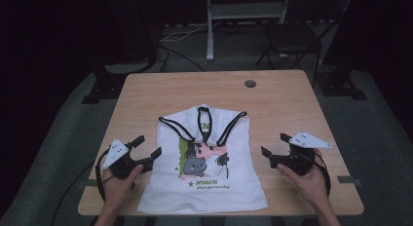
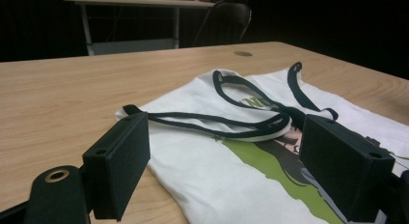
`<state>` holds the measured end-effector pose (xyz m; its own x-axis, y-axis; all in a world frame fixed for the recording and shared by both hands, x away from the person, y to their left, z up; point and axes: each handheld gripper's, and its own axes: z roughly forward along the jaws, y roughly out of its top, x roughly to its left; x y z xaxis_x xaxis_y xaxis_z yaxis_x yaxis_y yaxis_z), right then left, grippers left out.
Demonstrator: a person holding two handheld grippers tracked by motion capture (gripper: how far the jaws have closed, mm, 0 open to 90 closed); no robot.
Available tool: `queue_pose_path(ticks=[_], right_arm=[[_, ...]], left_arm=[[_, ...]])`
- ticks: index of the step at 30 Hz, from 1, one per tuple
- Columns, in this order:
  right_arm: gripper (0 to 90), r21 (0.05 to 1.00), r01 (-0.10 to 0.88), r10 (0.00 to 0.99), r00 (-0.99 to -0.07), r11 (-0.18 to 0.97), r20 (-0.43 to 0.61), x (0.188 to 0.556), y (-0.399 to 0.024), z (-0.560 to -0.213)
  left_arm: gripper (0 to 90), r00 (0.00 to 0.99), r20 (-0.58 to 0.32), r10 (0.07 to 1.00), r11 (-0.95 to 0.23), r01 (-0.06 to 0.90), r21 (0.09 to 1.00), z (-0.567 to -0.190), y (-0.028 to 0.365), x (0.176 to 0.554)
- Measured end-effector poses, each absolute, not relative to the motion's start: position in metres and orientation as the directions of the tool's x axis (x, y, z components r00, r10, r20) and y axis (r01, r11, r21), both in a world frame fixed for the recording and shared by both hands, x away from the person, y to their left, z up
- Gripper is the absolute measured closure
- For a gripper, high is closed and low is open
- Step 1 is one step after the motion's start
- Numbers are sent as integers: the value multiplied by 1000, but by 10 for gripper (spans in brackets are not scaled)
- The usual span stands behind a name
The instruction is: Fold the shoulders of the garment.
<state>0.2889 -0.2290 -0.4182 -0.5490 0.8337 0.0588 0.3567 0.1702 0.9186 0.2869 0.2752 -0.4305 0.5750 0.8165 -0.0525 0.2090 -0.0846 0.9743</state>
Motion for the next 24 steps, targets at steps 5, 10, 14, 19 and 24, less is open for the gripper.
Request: queue_pose_path(ticks=[5, 10, 14, 19, 24], right_arm=[[127, 920, 355, 841, -539, 169, 54, 285, -234, -417], [127, 924, 356, 855, -513, 140, 69, 277, -243, -420], [127, 925, 358, 865, -495, 126, 74, 273, -251, -422], [127, 930, 351, 874, -480, 108, 80, 268, -260, -421], [127, 934, 346, 879, -469, 91, 88, 266, -264, -418]], left_arm=[[184, 568, -63, 821, -77, 218, 973, -433, 279, 286], [184, 563, -66, 824, -71, 219, 973, -434, 280, 286], [184, 563, -66, 824, -72, 220, 973, -435, 279, 287], [184, 566, -66, 822, -76, 225, 971, -436, 276, 288], [184, 572, -63, 818, -81, 223, 971, -436, 275, 289]])
